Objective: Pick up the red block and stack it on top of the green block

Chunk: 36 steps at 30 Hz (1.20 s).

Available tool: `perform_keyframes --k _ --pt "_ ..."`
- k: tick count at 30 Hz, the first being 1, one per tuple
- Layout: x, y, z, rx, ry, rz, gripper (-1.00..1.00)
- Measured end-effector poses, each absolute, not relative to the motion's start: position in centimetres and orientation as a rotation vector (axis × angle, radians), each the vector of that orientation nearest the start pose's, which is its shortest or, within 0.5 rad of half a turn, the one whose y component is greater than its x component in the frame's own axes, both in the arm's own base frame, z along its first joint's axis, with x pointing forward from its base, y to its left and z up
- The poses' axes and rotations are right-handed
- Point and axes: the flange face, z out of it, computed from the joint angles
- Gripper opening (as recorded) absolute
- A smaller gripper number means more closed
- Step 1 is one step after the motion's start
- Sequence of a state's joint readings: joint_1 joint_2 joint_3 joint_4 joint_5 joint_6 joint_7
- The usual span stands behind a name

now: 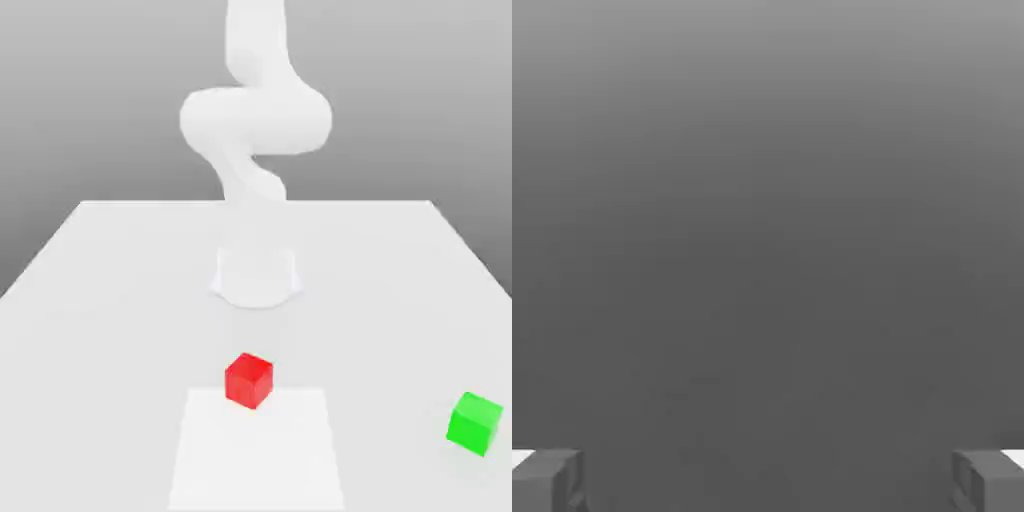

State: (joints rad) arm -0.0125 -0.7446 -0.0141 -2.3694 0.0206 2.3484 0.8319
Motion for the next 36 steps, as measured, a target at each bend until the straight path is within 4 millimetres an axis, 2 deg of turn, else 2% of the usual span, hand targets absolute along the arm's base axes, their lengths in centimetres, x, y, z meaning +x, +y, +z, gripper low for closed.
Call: perform_keyframes --k 4,7,9,13,17,18,21,29,36 --pt "40.2 -2.3 56.2 -2.439 1.306 -0.712 0.0" --pt "41.0 -2.5 48.7 -2.445 1.431 -0.566 0.0" --pt "40.7 -2.4 43.6 -2.451 1.515 -0.47 0.0" --pt "38.2 -1.9 33.5 -2.461 1.694 -0.272 0.0" --pt "33.1 -1.2 23.2 -2.461 1.898 -0.055 0.0" --pt "32.5 -1.1 21.8 -2.459 1.922 -0.024 0.0" --pt "32.1 -1.0 20.0 -2.454 1.939 0.006 0.0" --pt "32.3 -1.0 17.4 -2.45 1.936 0.009 0.0" --pt "31.6 -1.0 14.8 -2.456 1.948 0.001 0.0"
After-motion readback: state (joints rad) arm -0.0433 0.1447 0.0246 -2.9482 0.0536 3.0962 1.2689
